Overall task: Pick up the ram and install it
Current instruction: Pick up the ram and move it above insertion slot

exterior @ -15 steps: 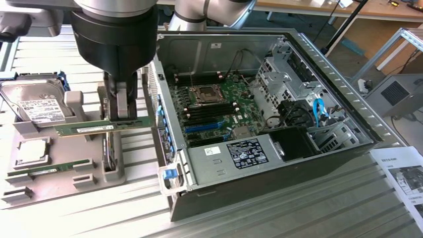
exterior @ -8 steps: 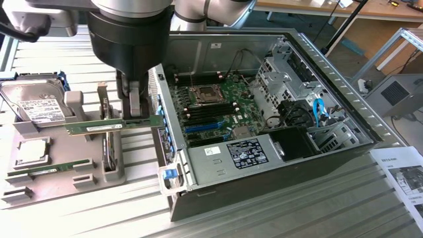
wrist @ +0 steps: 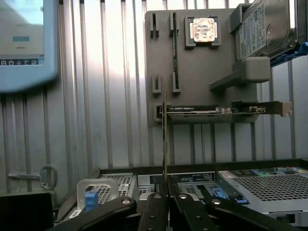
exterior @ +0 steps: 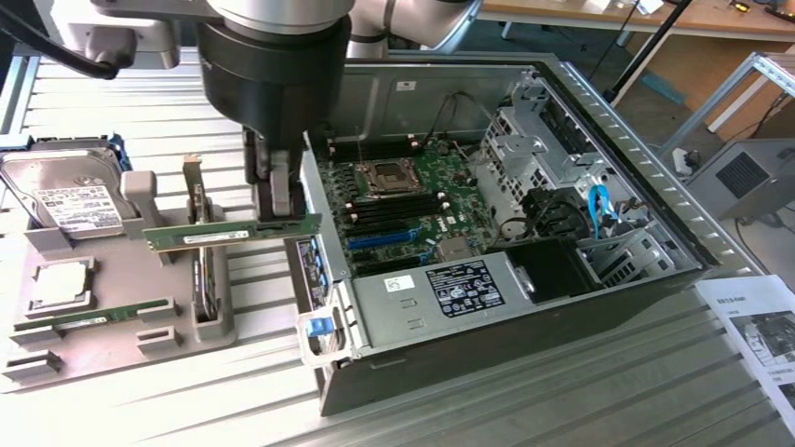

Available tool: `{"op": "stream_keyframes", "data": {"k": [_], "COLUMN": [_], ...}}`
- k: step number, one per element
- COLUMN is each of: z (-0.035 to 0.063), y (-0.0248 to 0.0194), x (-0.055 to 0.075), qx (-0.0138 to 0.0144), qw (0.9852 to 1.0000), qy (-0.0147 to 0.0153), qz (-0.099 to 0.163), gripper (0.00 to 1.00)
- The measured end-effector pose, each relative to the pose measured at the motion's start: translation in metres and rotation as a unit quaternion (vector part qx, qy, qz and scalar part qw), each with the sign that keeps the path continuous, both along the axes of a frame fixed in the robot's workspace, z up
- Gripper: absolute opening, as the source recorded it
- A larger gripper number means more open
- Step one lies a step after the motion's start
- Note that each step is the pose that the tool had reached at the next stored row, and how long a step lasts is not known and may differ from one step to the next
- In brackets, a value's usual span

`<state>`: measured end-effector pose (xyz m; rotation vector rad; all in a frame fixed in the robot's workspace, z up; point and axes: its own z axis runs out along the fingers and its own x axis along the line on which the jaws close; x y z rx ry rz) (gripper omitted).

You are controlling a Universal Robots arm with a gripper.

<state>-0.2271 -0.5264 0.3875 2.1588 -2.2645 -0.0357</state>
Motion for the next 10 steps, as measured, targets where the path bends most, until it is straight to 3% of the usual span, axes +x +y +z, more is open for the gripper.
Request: {"op": "stream_keyframes", "data": {"k": [10], "z": [0.0000], "y": [0.0000], "x": [0.020], "qx": [0.0000], "qw": [1.0000], "qy": [0.0001], "qz": [0.000], "gripper": [0.12]}}
